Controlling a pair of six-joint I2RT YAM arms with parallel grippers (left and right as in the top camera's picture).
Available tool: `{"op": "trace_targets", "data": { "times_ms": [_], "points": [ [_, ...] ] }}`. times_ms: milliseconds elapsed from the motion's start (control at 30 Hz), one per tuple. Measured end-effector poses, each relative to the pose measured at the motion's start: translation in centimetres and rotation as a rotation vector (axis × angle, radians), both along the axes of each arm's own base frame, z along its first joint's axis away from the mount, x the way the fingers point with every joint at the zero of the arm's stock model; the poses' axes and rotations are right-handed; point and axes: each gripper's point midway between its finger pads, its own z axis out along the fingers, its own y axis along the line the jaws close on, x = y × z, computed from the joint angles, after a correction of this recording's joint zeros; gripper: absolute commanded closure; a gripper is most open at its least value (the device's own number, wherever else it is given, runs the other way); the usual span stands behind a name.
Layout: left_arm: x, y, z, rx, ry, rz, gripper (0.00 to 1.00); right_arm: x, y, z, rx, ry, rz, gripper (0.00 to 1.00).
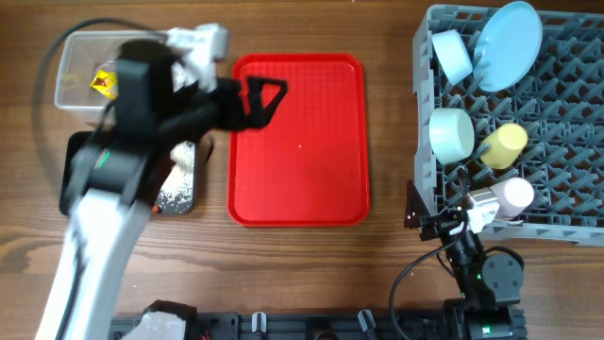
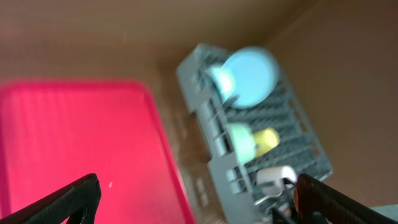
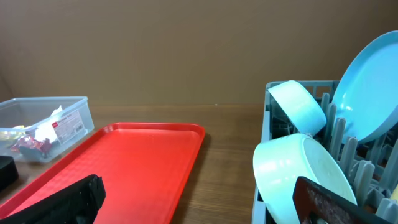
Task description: Sort waste into correct bins and load items into the dishwasher rack
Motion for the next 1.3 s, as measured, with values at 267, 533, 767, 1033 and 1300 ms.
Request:
{"op": "trace_targets", "data": {
  "times_ms": [267, 533, 767, 1033, 1300],
  "points": [
    [-9.8, 5.8, 6.4, 0.055, -0.393, 0.166, 0.0, 0.0, -0.1, 0.1, 0.0, -0.002, -0.004, 0.0],
    [-9.0, 10.8, -4.3, 0.053, -0.718, 0.432, 0.0, 0.0, -0.1, 0.1, 0.0, -0.005, -0.005, 0.0],
    [-8.6, 11.7, -11.4, 0.074, -0.668, 0.472, 0.0, 0.0, -0.1, 0.1, 0.0, -0.004, -0.005, 0.0],
    [-8.7, 13.0, -15.2, 0.104, -0.619, 0.522, 0.0, 0.0, -0.1, 0.1, 0.0, -0.004, -0.005, 0.0],
    [-8.6, 13.6, -17.9, 0.143, -0.51, 0.545, 0.0, 0.0, -0.1, 0.1, 0.0, -0.004, -0.005, 0.0]
  ]
}}
